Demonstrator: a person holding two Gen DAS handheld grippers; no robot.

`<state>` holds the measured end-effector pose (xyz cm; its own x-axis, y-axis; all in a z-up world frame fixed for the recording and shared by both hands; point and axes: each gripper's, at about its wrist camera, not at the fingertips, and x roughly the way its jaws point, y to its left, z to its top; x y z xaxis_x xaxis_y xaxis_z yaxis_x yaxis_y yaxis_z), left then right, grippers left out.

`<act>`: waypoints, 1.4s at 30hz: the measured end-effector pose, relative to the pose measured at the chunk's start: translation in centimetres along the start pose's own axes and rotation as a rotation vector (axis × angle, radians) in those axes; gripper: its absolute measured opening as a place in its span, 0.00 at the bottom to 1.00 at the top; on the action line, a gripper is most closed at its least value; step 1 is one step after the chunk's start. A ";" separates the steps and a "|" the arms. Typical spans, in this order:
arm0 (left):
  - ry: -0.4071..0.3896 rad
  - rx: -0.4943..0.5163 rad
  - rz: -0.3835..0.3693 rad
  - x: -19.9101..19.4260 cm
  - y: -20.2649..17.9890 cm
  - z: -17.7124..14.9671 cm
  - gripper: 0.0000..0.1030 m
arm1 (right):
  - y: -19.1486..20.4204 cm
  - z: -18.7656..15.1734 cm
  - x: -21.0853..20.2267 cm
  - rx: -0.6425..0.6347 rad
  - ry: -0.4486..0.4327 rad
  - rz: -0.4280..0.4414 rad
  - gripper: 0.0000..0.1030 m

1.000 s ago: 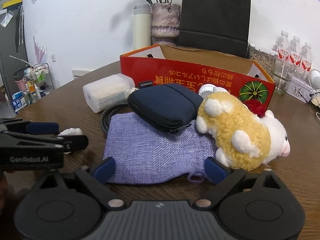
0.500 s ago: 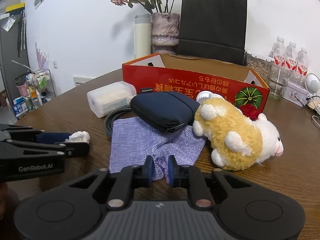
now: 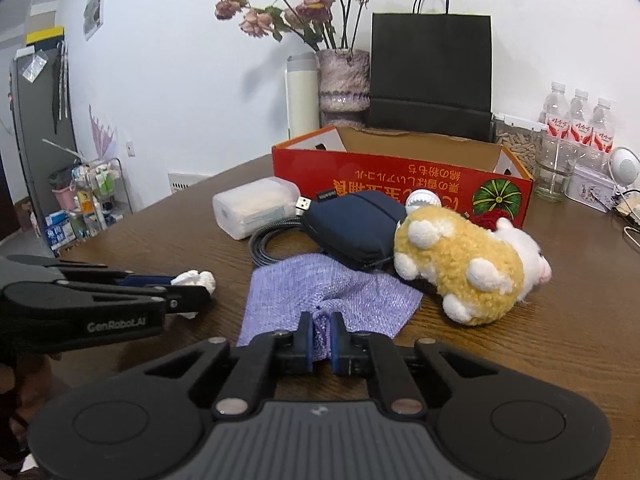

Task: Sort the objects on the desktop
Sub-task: 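Carry the tissue in the left gripper and pouch in the right into the cardboard box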

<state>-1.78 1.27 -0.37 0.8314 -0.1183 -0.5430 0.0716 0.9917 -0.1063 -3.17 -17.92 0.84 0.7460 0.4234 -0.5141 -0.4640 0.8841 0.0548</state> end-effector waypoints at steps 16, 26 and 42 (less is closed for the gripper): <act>-0.105 0.004 -0.051 -4.0 -0.6 1.9 0.22 | 0.5 1.4 -5.6 -0.005 -0.141 0.022 0.06; -0.172 0.002 -0.095 -5.2 -1.0 4.8 0.22 | 0.6 4.2 -6.8 -0.040 -0.232 0.019 0.06; -0.290 0.014 -0.099 -3.0 -2.1 10.8 0.23 | -2.9 10.4 -4.7 -0.037 -0.362 -0.066 0.06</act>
<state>1.51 0.07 10.43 0.9424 -0.1971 -0.2702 0.1657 0.9769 -0.1346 -0.37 -20.47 11.99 0.8924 0.4140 -0.1794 -0.4214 0.9069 -0.0031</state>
